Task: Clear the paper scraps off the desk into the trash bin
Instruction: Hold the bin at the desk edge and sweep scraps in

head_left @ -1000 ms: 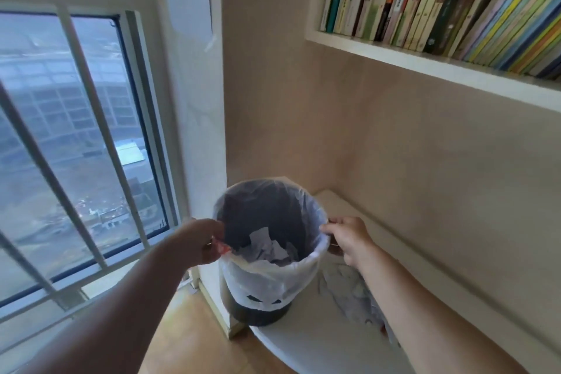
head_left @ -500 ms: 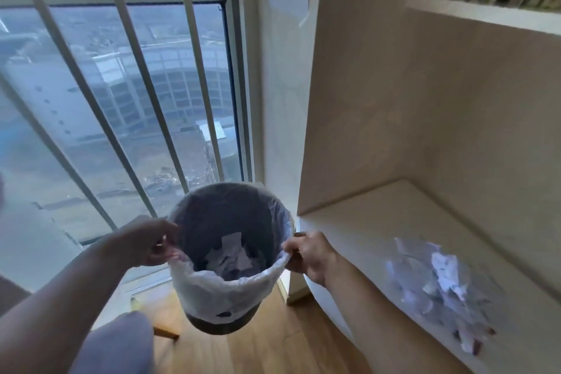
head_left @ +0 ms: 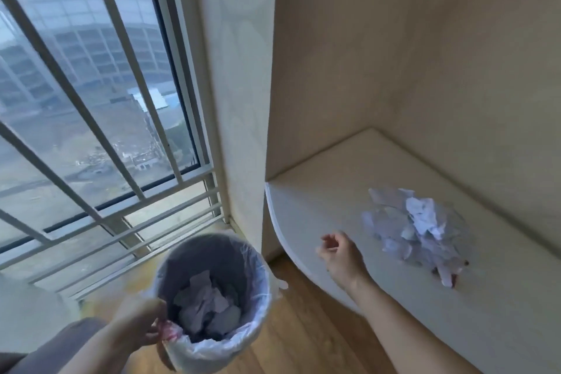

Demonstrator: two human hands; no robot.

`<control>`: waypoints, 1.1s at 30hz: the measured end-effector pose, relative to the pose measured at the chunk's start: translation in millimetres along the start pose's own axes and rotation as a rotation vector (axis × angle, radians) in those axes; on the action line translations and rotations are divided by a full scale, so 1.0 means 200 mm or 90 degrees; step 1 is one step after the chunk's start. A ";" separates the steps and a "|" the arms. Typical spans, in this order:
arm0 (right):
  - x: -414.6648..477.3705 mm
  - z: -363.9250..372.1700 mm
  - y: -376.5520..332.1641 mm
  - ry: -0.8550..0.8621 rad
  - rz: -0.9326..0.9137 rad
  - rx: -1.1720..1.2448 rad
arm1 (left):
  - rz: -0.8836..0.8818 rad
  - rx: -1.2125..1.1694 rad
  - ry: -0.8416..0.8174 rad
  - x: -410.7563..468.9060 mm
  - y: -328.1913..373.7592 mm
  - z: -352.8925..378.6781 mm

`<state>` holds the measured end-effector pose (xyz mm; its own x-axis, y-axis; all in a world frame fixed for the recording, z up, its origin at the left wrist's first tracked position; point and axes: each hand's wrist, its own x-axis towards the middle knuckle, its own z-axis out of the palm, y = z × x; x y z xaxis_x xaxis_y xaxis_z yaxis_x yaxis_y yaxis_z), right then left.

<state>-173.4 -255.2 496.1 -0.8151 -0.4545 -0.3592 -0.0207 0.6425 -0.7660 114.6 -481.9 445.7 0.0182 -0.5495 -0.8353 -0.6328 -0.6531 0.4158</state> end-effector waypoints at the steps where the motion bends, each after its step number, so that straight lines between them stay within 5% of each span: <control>1: 0.04 -0.10 0.04 0.062 -0.027 -0.055 | -0.004 0.014 0.004 0.03 -0.01 0.05; 4: 0.19 -0.42 0.16 0.246 -0.104 -0.226 | -0.018 0.049 0.003 0.09 -0.03 0.20; 7: 0.35 -0.64 0.27 0.312 -0.076 -0.315 | -0.003 0.073 -0.002 0.09 -0.01 0.30; 16: 0.65 -0.80 0.46 0.190 0.059 -0.395 | 0.076 0.097 -0.013 0.07 0.08 0.47; 21: 0.64 -0.82 0.49 0.164 0.001 -0.411 | 0.072 0.104 0.002 0.06 0.11 0.49; 26: 0.66 -0.94 0.49 0.267 0.025 -0.433 | 0.068 0.104 0.005 0.09 0.13 0.49; 29: 0.72 -0.99 0.54 0.203 0.092 -0.328 | 0.067 0.104 0.006 0.10 0.14 0.50; 33: 0.78 -0.86 0.59 0.155 0.006 -0.339 | 0.069 0.102 -0.001 0.10 0.14 0.52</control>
<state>-402.5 -143.8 440.4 -0.9247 -0.3334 -0.1839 -0.2500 0.8960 -0.3670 16.0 -457.2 402.6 -0.0578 -0.6120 -0.7888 -0.7466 -0.4980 0.4411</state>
